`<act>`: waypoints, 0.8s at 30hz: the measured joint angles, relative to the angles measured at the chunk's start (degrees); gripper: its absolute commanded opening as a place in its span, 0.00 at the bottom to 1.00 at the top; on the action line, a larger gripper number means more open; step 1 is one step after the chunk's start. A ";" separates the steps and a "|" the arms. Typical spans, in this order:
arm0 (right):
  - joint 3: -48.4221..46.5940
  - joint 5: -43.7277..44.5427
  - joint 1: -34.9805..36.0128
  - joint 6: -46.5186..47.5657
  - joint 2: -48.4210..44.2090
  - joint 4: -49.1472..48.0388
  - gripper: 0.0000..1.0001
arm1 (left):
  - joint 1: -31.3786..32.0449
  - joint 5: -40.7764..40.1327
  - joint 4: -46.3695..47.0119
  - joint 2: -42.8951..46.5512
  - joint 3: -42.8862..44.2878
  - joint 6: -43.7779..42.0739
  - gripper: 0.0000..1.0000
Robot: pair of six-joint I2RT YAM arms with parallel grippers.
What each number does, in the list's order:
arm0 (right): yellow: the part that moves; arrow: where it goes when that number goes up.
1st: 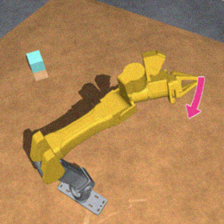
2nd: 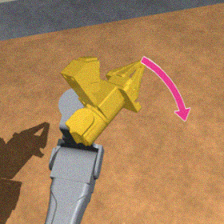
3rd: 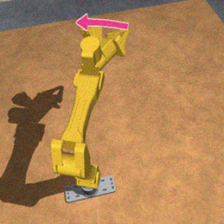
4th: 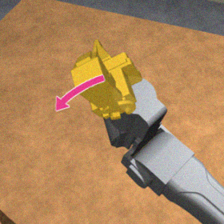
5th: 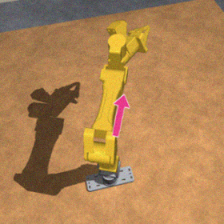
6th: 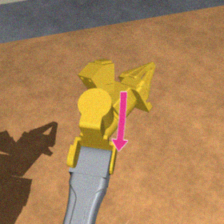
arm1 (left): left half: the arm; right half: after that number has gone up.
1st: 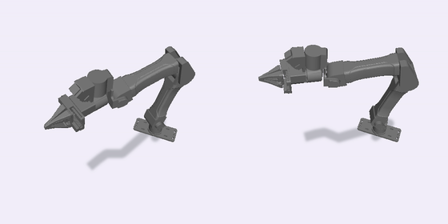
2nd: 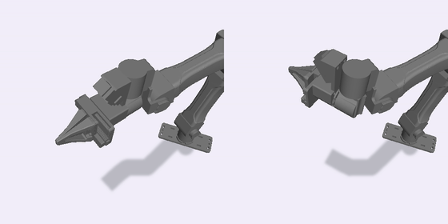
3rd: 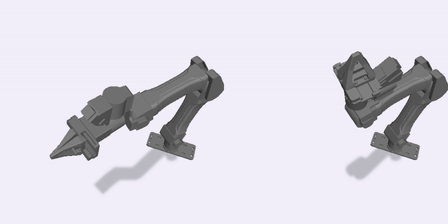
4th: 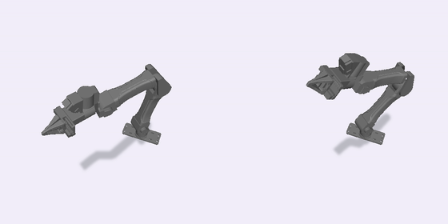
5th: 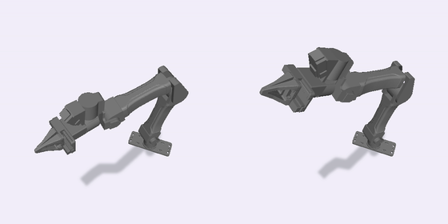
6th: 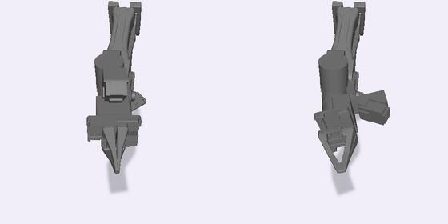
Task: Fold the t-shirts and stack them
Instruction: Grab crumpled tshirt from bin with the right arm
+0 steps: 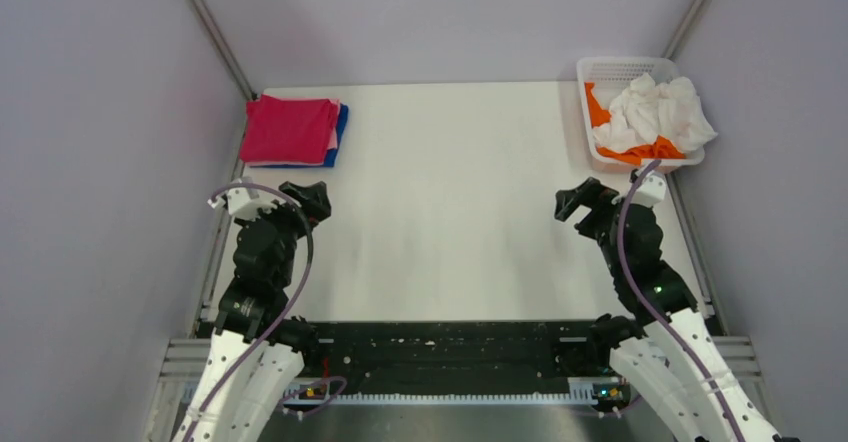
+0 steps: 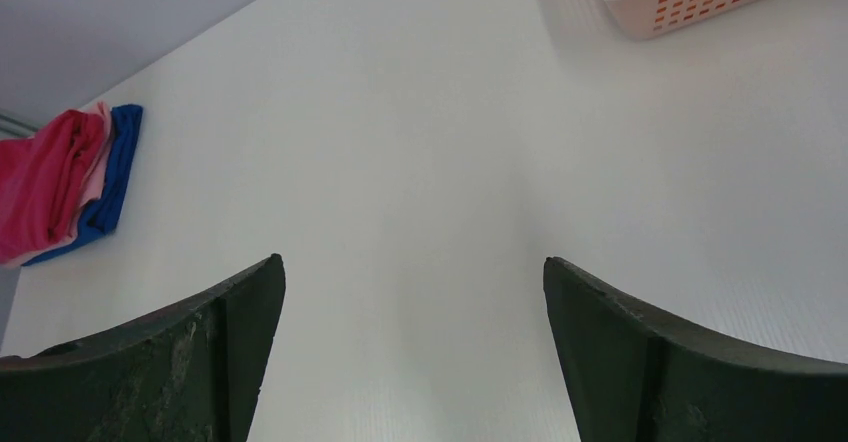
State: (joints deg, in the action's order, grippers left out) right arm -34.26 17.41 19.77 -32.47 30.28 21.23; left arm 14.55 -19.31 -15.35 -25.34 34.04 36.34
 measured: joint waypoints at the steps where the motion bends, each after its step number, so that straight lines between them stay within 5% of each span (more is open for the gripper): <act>1: -0.04 0.37 0.00 -0.09 0.15 0.00 0.99 | 0.00 -0.02 -0.15 0.00 0.00 0.20 0.99; 11: -11.32 5.66 -0.92 1.01 13.81 -0.35 0.99 | 0.00 3.06 0.09 -0.81 0.00 0.59 0.99; 17: -29.44 -1.53 -17.75 3.87 36.76 -1.64 0.99 | 0.00 4.42 1.99 -2.58 -0.20 0.48 0.99; 24: -56.39 3.21 -28.48 11.45 66.71 3.32 0.99 | 0.00 3.45 2.67 -4.50 -0.85 -0.28 0.99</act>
State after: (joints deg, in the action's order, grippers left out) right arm -90.65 20.62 -8.71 -21.02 96.99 24.56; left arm 14.55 -15.86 -12.69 -29.85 33.19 36.05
